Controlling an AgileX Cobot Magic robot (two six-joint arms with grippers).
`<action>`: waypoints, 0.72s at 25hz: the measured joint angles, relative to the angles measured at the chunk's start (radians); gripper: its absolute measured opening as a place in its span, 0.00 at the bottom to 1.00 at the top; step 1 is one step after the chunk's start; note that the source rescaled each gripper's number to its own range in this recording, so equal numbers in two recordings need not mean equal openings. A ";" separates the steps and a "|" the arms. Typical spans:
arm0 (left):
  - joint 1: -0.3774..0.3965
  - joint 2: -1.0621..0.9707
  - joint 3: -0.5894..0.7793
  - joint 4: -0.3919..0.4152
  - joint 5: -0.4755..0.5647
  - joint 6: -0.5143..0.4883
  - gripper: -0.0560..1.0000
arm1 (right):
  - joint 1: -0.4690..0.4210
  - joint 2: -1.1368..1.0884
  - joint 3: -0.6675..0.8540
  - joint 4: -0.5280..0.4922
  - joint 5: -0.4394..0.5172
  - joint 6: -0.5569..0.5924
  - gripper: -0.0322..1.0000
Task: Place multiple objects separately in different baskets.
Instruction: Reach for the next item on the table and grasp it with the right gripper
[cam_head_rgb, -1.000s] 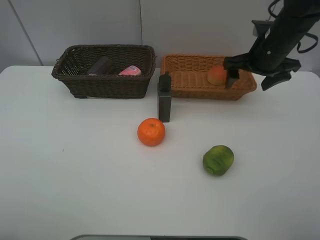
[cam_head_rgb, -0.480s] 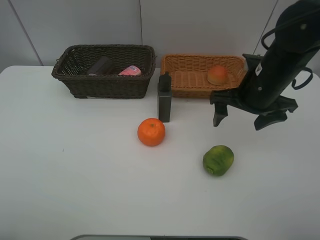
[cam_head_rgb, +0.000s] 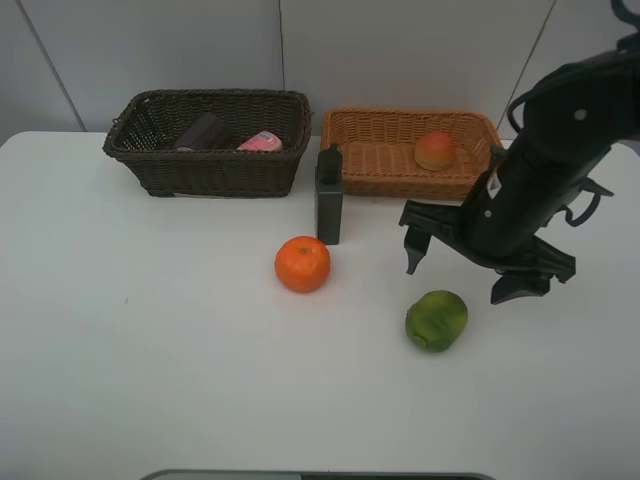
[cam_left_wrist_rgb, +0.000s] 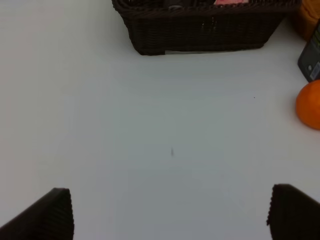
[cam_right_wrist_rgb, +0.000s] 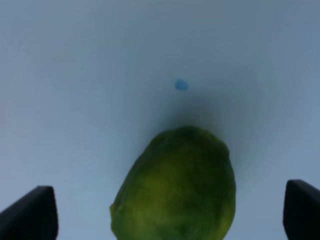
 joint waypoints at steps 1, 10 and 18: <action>0.000 0.000 0.000 0.000 0.000 0.000 0.97 | 0.002 0.007 0.003 0.000 -0.004 0.020 1.00; 0.000 0.000 0.000 0.000 0.000 0.000 0.97 | 0.013 0.109 0.008 0.014 -0.010 0.053 1.00; 0.000 0.000 0.000 0.000 0.000 0.000 0.97 | 0.038 0.180 0.008 0.078 -0.065 0.054 1.00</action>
